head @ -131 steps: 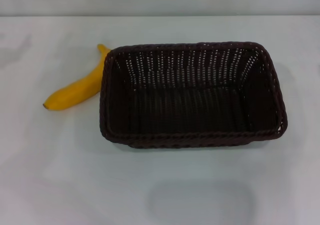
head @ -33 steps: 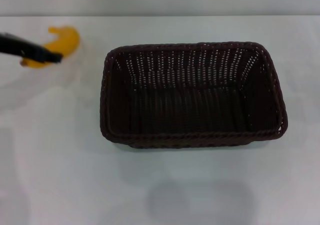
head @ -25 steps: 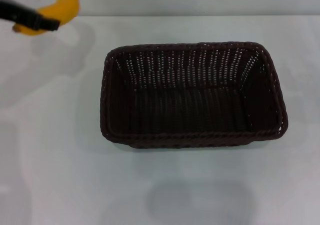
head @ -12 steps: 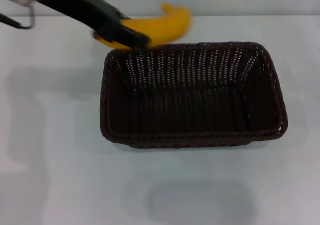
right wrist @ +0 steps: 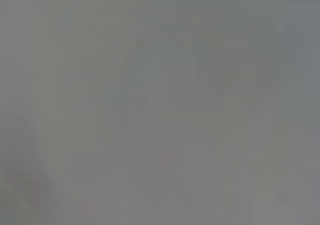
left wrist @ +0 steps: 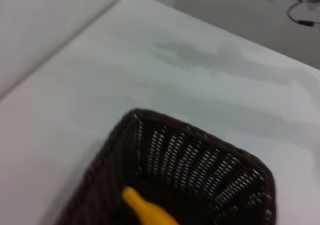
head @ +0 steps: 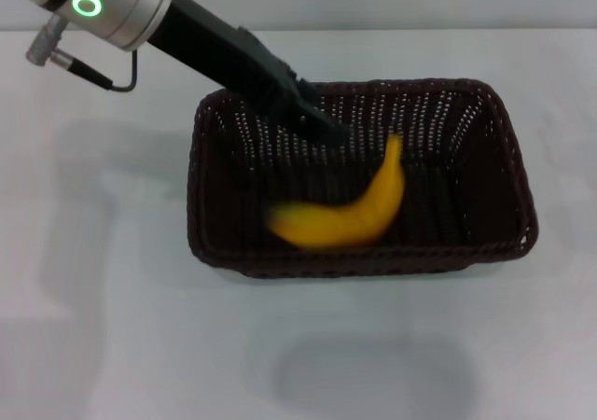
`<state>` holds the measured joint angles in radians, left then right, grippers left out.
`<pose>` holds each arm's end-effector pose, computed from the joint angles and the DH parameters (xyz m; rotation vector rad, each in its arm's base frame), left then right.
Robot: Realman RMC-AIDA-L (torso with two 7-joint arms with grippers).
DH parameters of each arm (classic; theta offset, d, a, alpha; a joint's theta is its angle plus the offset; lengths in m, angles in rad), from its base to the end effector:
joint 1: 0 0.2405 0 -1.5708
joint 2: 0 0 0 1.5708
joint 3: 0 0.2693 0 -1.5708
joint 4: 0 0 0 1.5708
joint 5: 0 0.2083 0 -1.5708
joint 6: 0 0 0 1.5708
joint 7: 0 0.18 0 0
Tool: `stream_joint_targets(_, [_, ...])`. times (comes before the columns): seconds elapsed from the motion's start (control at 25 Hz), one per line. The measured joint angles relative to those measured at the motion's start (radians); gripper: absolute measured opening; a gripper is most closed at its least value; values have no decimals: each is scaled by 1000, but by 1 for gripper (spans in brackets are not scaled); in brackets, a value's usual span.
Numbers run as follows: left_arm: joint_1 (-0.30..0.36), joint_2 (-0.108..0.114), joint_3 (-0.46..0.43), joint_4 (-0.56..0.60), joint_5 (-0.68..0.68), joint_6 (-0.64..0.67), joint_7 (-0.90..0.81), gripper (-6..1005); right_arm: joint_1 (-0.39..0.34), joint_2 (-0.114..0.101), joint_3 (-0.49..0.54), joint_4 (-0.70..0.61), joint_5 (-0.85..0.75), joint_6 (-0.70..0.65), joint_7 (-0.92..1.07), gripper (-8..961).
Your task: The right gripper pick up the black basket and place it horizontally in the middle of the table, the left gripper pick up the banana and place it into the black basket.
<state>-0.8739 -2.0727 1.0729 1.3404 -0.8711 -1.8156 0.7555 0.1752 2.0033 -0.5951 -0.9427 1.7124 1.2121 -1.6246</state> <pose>-0.0783 0.3772 -0.0064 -2.9898 -0.6369 0.0307 0.3605 0.3372 0.1596 -1.7365 0.7605 0.8245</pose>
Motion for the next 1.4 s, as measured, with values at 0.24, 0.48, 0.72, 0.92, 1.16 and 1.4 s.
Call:
stream_joint_targets(0.24, [90,0,-9,68,0,163,82,643,-5,0,103,38,-3,63,-40,420])
stream_joint_targets(0.48, [283,-3,-7,137,-94,454,200,876,-5,-2,169,89,-3,81,-119,444])
stream_joint_targets(0.72, [454,-5,-8,126,-278,690,322,893,-2,-2,253,164,2,113,-268,468])
stream_joint_targets(0.92, [636,-11,2,-8,-729,884,678,893,11,-1,324,245,11,130,-418,488])
stream_joint_targets(1.16, [704,-12,23,-282,-1230,841,1174,892,22,-2,374,308,19,123,-511,512])
stream_joint_targets(1.4, [694,-14,84,-619,-1617,656,1568,892,29,-4,375,325,24,122,-541,536])
